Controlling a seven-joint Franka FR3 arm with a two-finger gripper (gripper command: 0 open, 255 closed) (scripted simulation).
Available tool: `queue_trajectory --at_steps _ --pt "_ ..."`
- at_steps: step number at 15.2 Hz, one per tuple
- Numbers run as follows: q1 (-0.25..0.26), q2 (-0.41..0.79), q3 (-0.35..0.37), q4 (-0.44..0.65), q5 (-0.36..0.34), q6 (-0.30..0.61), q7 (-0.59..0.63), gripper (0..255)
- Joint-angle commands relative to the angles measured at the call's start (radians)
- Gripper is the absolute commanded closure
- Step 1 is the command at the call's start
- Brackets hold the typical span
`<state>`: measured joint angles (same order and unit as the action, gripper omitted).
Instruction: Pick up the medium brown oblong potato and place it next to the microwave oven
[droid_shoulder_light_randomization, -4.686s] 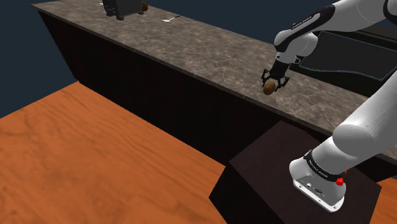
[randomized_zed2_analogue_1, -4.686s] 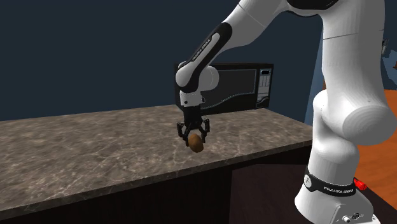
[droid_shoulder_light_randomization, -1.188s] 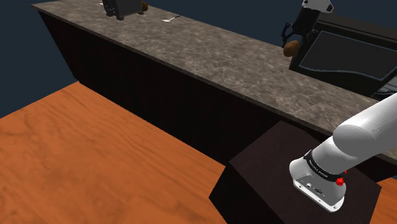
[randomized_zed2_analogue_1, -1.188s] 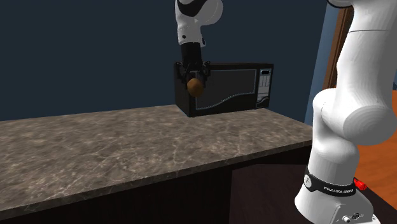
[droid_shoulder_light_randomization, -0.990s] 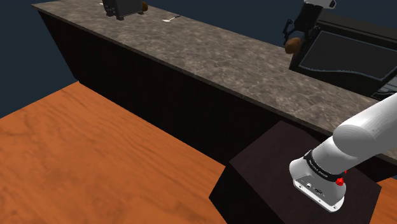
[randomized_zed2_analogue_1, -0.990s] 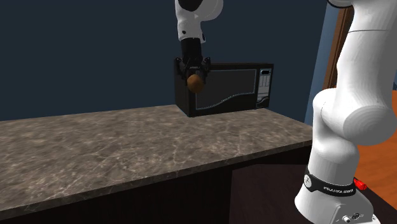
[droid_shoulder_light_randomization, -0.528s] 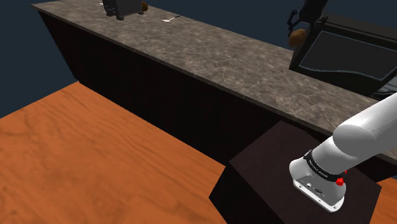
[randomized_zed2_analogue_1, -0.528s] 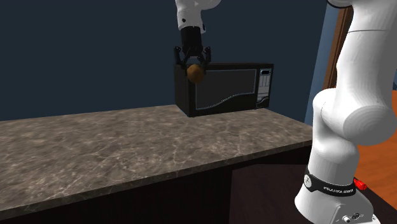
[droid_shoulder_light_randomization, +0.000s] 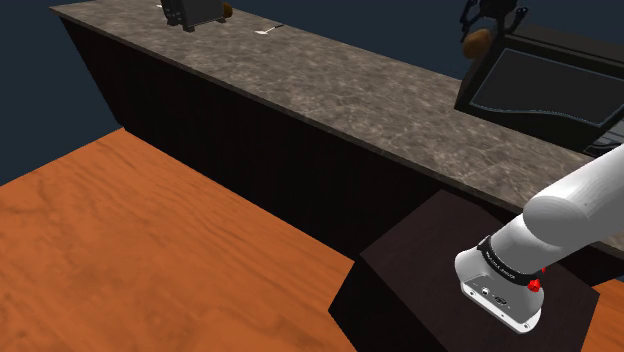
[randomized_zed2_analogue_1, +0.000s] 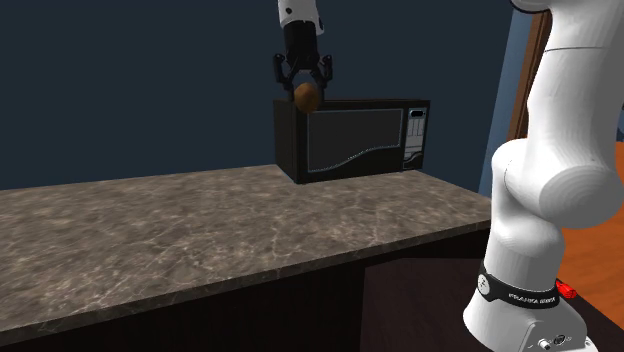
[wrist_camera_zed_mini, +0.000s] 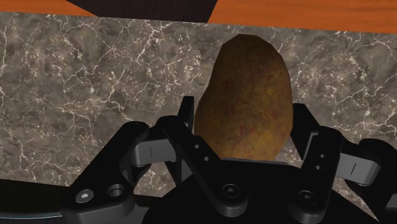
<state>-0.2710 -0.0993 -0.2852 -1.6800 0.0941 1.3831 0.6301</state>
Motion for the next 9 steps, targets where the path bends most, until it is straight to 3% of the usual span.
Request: queue_trajectory --at_steps 1,9 --pt "0.000 0.009 -0.001 0.038 0.003 -0.030 0.002 255" --pt "-0.003 0.052 -0.007 0.198 0.016 -0.149 0.005 255"
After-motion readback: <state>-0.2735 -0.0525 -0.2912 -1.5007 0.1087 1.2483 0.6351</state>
